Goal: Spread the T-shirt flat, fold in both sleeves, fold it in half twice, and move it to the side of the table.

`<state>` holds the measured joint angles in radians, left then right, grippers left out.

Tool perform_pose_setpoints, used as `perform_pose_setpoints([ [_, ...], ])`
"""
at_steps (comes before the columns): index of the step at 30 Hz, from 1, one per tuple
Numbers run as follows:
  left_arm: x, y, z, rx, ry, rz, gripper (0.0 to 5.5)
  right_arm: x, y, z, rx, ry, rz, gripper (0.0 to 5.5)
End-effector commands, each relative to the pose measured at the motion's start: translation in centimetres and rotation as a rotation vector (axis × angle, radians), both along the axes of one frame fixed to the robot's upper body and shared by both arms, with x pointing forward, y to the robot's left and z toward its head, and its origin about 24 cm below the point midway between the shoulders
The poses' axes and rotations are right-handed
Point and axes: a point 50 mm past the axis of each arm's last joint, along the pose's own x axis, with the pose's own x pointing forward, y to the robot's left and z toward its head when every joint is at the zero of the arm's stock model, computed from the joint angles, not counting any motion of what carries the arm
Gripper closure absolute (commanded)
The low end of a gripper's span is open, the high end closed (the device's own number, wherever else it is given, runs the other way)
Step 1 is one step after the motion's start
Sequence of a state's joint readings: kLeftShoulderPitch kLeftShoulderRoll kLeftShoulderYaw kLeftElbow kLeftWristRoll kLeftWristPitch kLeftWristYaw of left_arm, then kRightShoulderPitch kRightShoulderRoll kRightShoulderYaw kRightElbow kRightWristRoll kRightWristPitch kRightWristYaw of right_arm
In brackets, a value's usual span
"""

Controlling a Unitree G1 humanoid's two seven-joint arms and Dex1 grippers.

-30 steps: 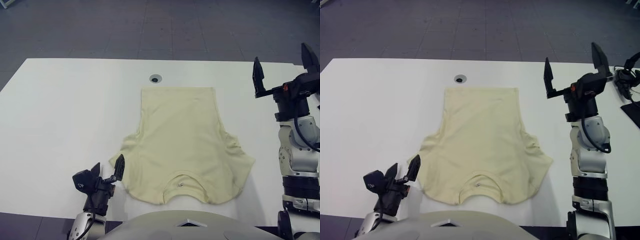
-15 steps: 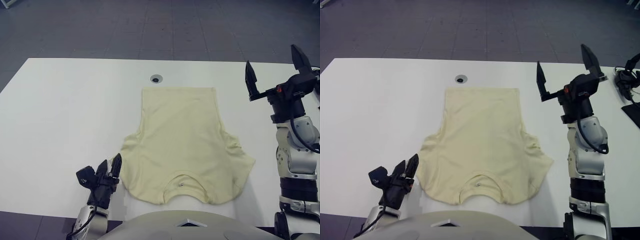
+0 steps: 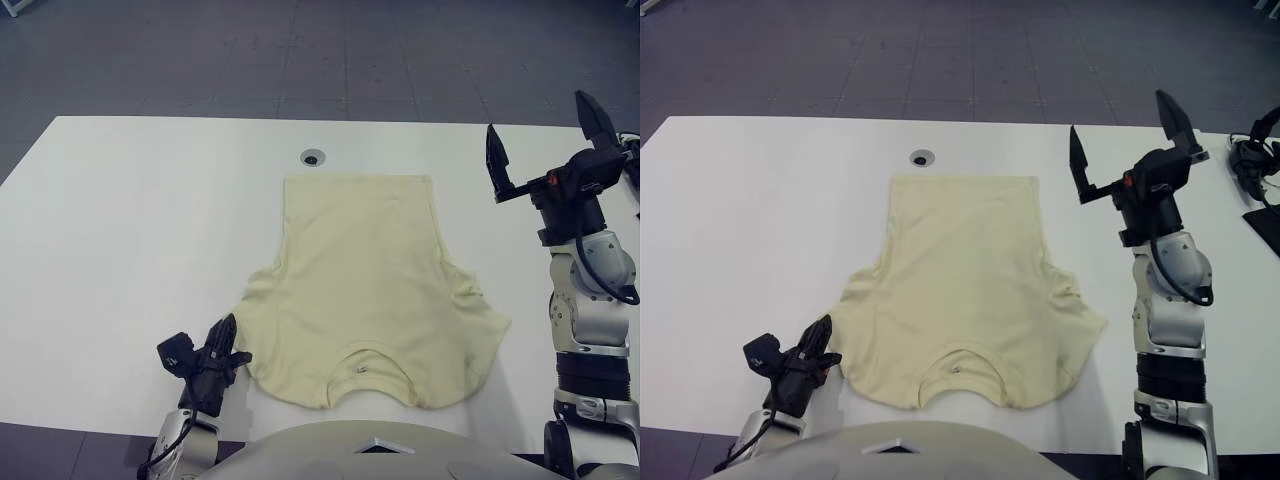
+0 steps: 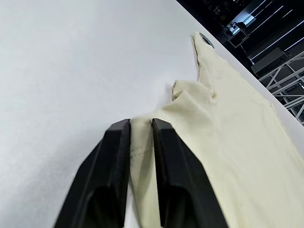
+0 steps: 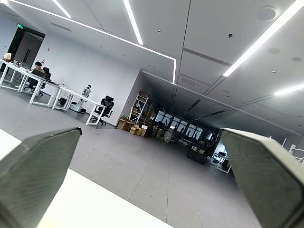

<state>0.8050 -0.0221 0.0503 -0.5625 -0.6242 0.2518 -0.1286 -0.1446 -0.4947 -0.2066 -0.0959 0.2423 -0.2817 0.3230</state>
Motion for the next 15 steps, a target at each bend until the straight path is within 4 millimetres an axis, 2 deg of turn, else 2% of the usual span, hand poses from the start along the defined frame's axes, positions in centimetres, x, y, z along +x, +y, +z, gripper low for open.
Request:
perform_pose_setpoints([
  [1,-0.4,0.0,-0.6,0.007,0.049,-0.004,5.43,0.0,-0.2,-0.1,-0.002,-0.002,-0.005,0.1],
  [8,0.1,-0.2,0.5,0.057,-0.025,-0.041,5.47,0.0,0.0,-0.4,0.001,-0.001,-0.001,0.1],
  [15,1.4,-1.0,3.0,0.261,-0.183,-0.18,5.47,-0.1,0.0,-0.8,0.009,-0.001,-0.01,0.1],
])
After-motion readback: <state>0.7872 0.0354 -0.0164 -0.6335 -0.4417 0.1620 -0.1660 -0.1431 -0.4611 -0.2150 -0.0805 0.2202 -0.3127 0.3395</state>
